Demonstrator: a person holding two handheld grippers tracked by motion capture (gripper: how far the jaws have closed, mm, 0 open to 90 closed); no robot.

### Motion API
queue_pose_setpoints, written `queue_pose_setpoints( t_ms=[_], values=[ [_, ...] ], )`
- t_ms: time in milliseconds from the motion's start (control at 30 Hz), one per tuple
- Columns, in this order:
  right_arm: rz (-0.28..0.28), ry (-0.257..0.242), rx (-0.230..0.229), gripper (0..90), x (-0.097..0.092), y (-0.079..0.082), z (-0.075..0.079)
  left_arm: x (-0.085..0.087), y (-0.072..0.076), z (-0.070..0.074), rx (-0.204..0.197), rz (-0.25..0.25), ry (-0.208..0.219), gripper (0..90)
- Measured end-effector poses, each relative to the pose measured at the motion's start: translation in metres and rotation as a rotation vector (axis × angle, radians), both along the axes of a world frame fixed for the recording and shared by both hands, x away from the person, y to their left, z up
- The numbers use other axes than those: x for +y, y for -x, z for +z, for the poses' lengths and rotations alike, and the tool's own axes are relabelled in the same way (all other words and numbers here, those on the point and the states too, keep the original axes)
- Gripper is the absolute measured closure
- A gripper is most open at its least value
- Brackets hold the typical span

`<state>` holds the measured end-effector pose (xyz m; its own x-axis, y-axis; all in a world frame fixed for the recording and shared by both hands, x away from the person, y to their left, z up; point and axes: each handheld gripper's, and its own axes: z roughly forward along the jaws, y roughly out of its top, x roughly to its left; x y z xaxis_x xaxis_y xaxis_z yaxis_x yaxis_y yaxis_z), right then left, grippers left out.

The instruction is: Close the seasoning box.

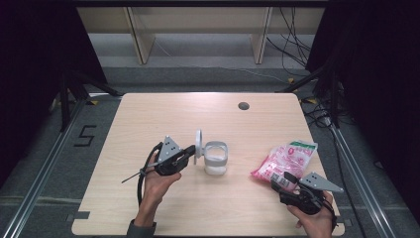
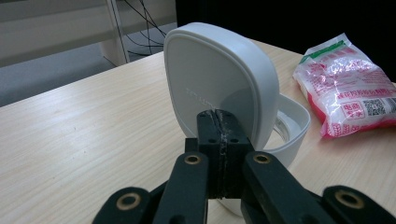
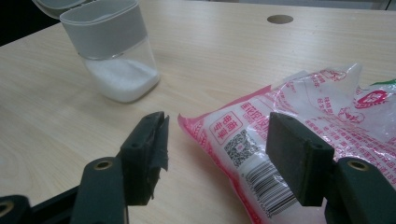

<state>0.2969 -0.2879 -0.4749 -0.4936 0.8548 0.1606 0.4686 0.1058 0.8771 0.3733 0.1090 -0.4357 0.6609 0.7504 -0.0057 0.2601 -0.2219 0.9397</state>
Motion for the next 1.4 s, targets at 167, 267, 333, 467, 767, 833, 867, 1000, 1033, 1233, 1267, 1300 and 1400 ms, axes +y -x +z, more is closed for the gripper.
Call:
queue_pose_setpoints(
  t_ms=[167,267,333,467,767,833,867,1000,1033,1233,1267,1300,1400],
  values=[
    [0.002,0.007,-0.011,38.7,0.0,-0.001,0.0,-0.002,-0.001,0.003,-0.011,-0.01,-0.011,88.6],
    [0.003,0.005,-0.011,38.7,0.0,0.0,0.0,-0.003,-0.001,0.004,-0.012,-0.016,-0.017,88.6],
    [0.003,0.005,-0.01,38.7,0.0,0.0,0.0,-0.004,-0.001,0.004,-0.014,-0.016,-0.015,88.5],
    [0.014,0.032,-0.041,38.7,-0.002,-0.003,-0.001,-0.005,0.001,0.007,-0.026,-0.02,-0.031,88.2],
    [0.008,0.011,-0.01,38.7,0.0,0.0,0.0,-0.012,0.003,0.012,-0.033,-0.042,-0.036,87.4],
    [0.007,0.006,-0.009,38.7,0.001,0.0,0.0,-0.015,0.002,0.012,-0.035,-0.051,-0.027,87.2],
    [0.013,0.016,-0.021,38.8,0.0,-0.001,0.0,-0.016,0.002,0.013,-0.037,-0.052,-0.038,87.1],
    [0.012,0.008,-0.011,38.7,0.001,0.0,0.0,-0.021,0.001,0.013,-0.031,-0.071,-0.059,86.5],
    [0.013,-0.001,-0.015,38.7,0.001,-0.001,-0.001,-0.023,0.002,0.012,-0.027,-0.071,-0.042,86.2],
    [0.015,0.009,-0.011,38.8,0.001,-0.001,0.0,-0.027,0.003,0.012,-0.018,-0.102,-0.038,81.3],
    [0.012,0.005,-0.005,38.7,0.001,0.0,0.0,-0.027,0.004,0.012,-0.018,-0.107,-0.032,79.1],
    [0.015,0.013,-0.013,38.8,0.001,-0.001,0.0,-0.028,0.004,0.012,-0.016,-0.116,-0.017,77.7],
    [0.026,0.016,-0.022,38.7,0.0,-0.002,-0.001,-0.027,0.006,0.013,-0.011,-0.122,-0.008,71.2]
  ],
)
